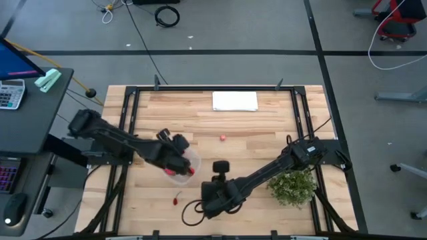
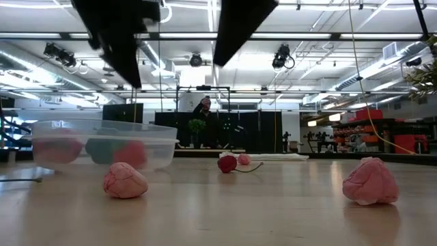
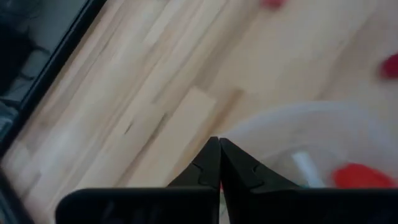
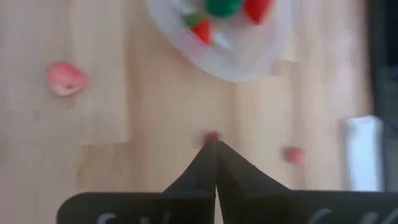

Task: Pick and placing Produce into tupperware
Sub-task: Put the peach into the transparent plastic container

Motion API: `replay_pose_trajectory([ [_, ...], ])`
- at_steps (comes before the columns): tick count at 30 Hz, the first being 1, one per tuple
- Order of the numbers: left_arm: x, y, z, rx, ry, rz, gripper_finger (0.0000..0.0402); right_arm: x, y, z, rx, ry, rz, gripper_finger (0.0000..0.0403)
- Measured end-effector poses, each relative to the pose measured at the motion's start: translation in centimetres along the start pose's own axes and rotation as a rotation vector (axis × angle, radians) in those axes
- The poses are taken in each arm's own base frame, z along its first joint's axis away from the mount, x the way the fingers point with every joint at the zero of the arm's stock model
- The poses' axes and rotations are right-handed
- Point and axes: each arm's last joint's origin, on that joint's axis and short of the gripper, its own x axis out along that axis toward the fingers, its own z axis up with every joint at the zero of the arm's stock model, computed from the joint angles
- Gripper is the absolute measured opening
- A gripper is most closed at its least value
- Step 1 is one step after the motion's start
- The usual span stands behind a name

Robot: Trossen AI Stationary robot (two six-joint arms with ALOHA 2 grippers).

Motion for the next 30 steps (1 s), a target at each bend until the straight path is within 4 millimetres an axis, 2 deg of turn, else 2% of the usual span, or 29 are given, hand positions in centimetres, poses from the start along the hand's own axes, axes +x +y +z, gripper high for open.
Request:
replay_pose_trajectory([
  [5,-4.1,2.2,0.1,-0.03,-0.09,-0.126,0.0013,-1.6,-3.2,0.6,0.029,-0.023,-0.003,0.0007],
  [10,-7.6,4.1,-0.6,-0.057,-0.167,-0.246,0.0008,-2.2,-8.6,1.6,0.095,-0.037,0.001,0.0006],
  [14,-9.5,5.1,-1.2,-0.078,-0.204,-0.328,0.0012,-1.4,-14.1,2.2,0.185,-0.021,0.071,0.0005],
  [17,-10.3,5.4,-1.7,-0.061,-0.215,-0.361,0.0019,0.2,-17.9,2.2,0.298,-0.042,0.187,0.0005],
  [19,-10.5,5.3,-2.0,-0.045,-0.225,-0.358,0.0021,1.6,-19.6,1.8,0.361,-0.054,0.272,0.0005],
  [22,-10.8,5.2,-2.5,-0.014,-0.243,-0.339,0.0017,3.5,-20.6,0.3,0.412,-0.051,0.358,0.0005],
  [25,-11.1,4.9,-2.7,-0.003,-0.264,-0.344,0.001,4.3,-20.2,-1.9,0.423,-0.021,0.381,0.0005],
  [30,-11.8,4.8,-3.3,0.049,-0.351,-0.298,0.0008,4.7,-17.9,-5.4,0.352,-0.037,0.4,0.0005],
])
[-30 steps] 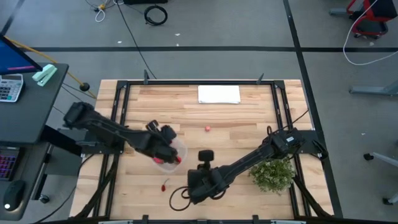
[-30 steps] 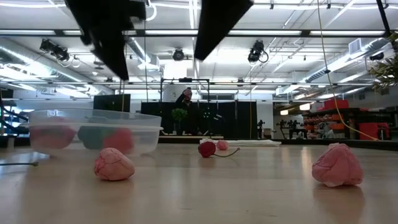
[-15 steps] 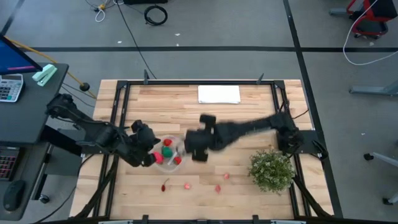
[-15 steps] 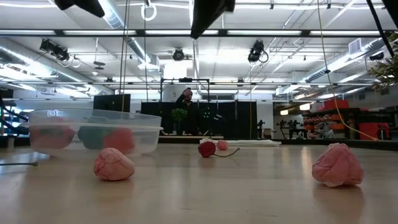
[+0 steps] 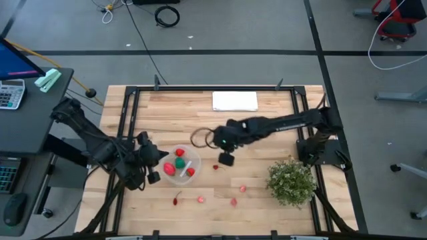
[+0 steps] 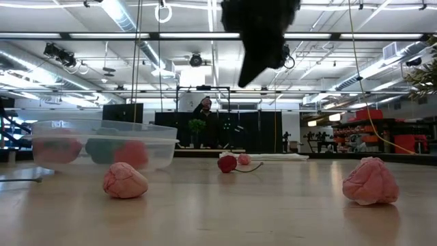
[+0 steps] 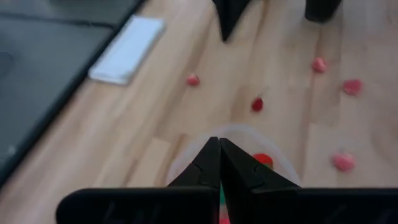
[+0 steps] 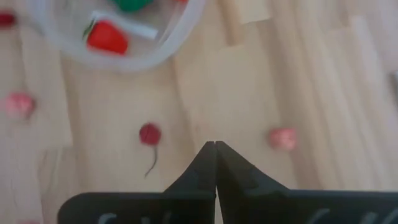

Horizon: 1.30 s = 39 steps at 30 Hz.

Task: Pick and placing Produce into tupperware
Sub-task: Put the peach into the transparent plastic container

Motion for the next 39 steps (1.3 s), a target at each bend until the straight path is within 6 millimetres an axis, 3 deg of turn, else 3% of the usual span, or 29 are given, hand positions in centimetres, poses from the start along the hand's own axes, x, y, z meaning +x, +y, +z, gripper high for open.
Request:
replay_pose_trajectory([
  [6,-0.4,-0.1,0.0,0.014,-0.084,0.055,0.0027,1.5,-0.2,-3.9,-0.056,-0.022,-0.013,0.0012],
  [10,-0.4,-0.1,0.0,0.012,-0.087,0.055,0.0031,2.2,-0.8,-5.1,0.006,-0.025,-0.128,0.0026],
  [15,-0.4,-0.1,0.0,0.007,-0.088,0.056,0.0021,2.4,-1.5,-4.4,0.099,-0.084,-0.101,0.0051],
  [26,-0.4,-0.1,0.1,0.002,-0.089,0.053,0.0013,2.8,-2.4,-3.8,0.119,-0.107,-0.091,0.0138],
  [32,-0.4,-0.1,0.1,0.001,-0.09,0.053,0.0019,6.5,-3.3,-3.9,0.22,-0.07,-0.133,0.0185],
  [39,-0.4,-0.1,0.1,0.035,-0.089,0.055,0.0009,9.7,-4.3,-4.1,0.251,-0.057,-0.182,0.0202],
])
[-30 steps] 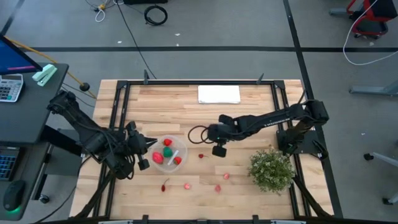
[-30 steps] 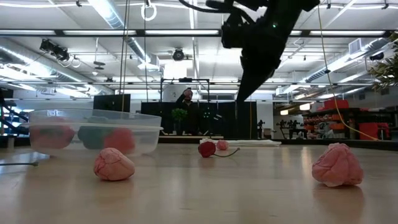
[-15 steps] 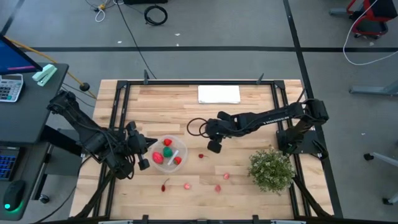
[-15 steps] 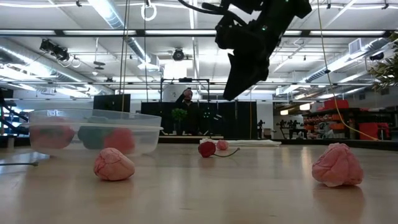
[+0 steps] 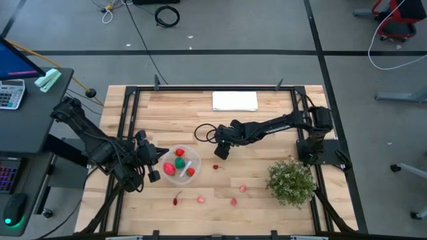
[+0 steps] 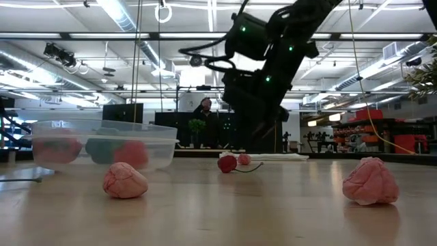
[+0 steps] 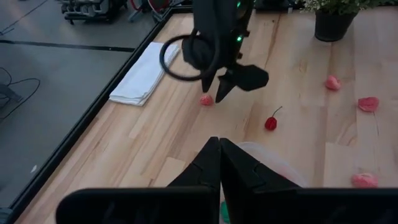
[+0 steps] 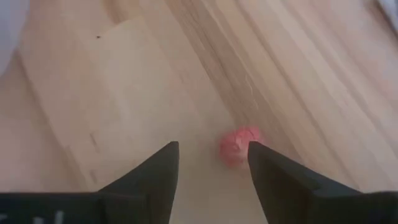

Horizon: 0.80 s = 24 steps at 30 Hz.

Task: Pick and placing Produce into tupperware
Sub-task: Put the peach into the transparent plastic container

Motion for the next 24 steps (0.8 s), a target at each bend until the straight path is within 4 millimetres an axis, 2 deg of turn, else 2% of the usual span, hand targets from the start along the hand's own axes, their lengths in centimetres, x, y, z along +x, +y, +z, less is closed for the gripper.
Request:
replay_pose_trajectory([
  [6,0.0,0.0,0.0,0.005,0.001,0.0,0.0021,1.4,-0.8,-0.1,0.037,0.021,-0.029,0.02],
  [14,0.0,0.0,0.0,0.006,0.001,0.001,0.0014,1.6,-1.0,0.0,0.092,0.02,-0.042,0.0197],
  [24,0.0,0.0,0.0,-0.007,0.001,0.0,0.0015,3.1,-1.2,-0.5,0.094,0.036,-0.086,0.0176],
])
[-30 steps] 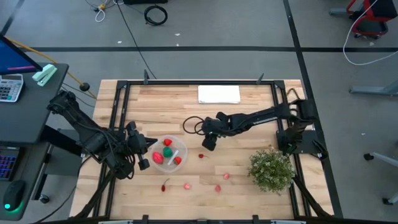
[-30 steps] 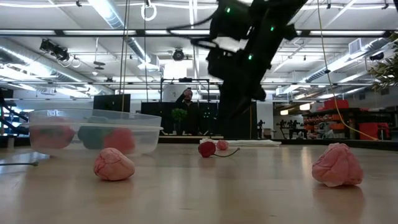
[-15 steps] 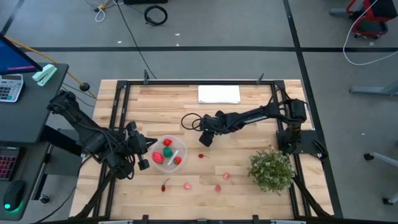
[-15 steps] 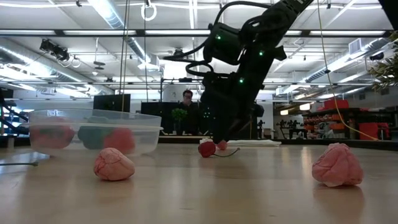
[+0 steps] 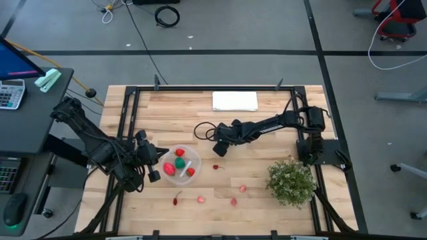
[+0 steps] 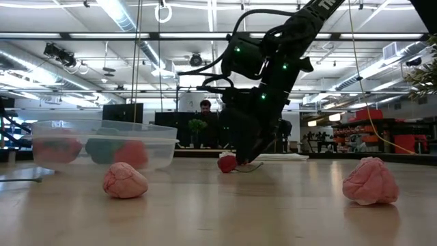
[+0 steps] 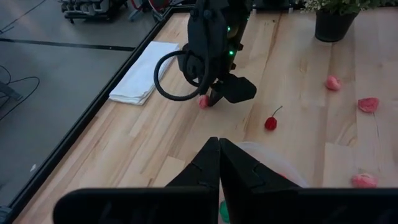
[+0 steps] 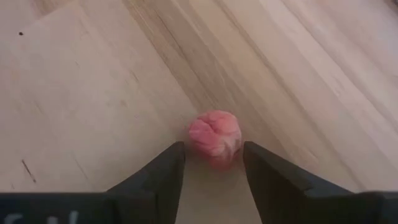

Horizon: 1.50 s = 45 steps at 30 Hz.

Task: Pick and placing Produce into tupperware
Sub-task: Put the peach into the transparent plastic container

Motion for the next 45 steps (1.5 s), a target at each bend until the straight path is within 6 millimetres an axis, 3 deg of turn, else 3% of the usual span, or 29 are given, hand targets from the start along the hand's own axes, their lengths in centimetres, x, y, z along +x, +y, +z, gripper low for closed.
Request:
replay_pose_trajectory([
  [11,0.0,0.0,0.0,-0.001,-0.001,0.0,0.0013,-0.5,0.0,0.4,0.013,-0.048,-0.01,0.0147],
  [23,0.0,0.0,0.0,-0.002,0.0,-0.001,0.0021,-1.3,2.4,-0.3,-0.008,-0.122,0.027,0.002],
  [28,0.0,0.0,0.0,-0.027,-0.001,0.0,0.0024,-3.3,5.1,0.1,0.013,-0.31,0.105,0.0019],
  [34,0.0,0.0,0.0,-0.054,-0.004,0.004,0.001,-6.4,9.5,1.1,0.054,-0.632,0.407,0.0043],
  [37,0.0,0.1,0.1,-0.056,-0.038,0.036,0.0007,-7.3,10.6,0.7,0.036,-0.654,0.514,0.0044],
  [45,0.0,0.2,0.5,-0.073,-0.119,0.103,0.0022,-7.7,11.7,-0.5,0.025,-0.62,0.555,0.0048],
])
